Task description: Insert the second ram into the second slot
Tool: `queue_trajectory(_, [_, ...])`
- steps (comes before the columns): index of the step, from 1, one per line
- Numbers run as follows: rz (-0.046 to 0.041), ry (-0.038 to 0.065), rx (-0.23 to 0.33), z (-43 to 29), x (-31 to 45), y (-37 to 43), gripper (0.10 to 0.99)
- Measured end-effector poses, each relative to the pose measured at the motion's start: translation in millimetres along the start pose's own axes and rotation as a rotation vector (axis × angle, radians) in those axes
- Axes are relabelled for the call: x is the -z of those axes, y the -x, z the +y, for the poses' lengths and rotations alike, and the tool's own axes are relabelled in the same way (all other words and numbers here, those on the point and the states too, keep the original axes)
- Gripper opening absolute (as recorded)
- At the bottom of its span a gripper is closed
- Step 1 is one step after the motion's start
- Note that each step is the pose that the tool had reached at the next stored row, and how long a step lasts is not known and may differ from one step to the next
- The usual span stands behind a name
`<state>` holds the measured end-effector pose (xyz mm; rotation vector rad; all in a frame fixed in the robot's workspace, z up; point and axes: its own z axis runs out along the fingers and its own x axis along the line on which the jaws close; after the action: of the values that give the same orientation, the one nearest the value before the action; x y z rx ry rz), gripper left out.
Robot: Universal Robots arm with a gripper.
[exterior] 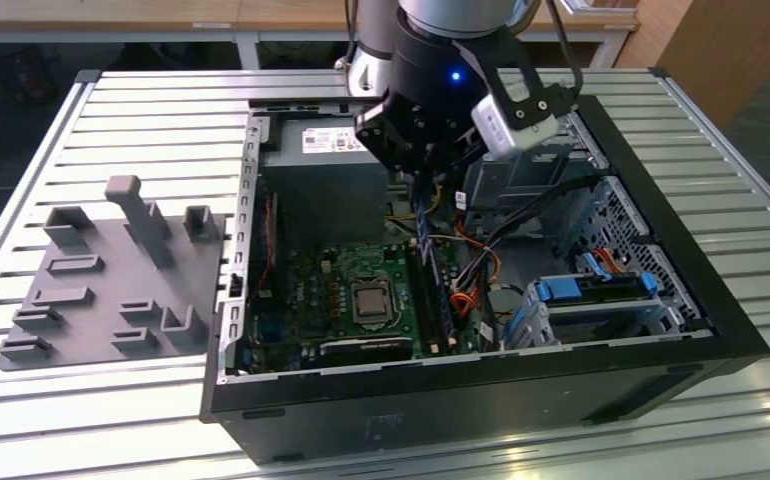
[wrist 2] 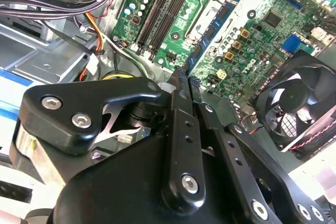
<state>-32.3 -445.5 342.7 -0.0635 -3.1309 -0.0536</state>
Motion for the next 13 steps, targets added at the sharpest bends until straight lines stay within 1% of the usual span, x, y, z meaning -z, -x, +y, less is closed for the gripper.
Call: queue_trajectory(13, [0.0, 0.0, 0.0, -0.2, -6.2, 0.1, 0.133])
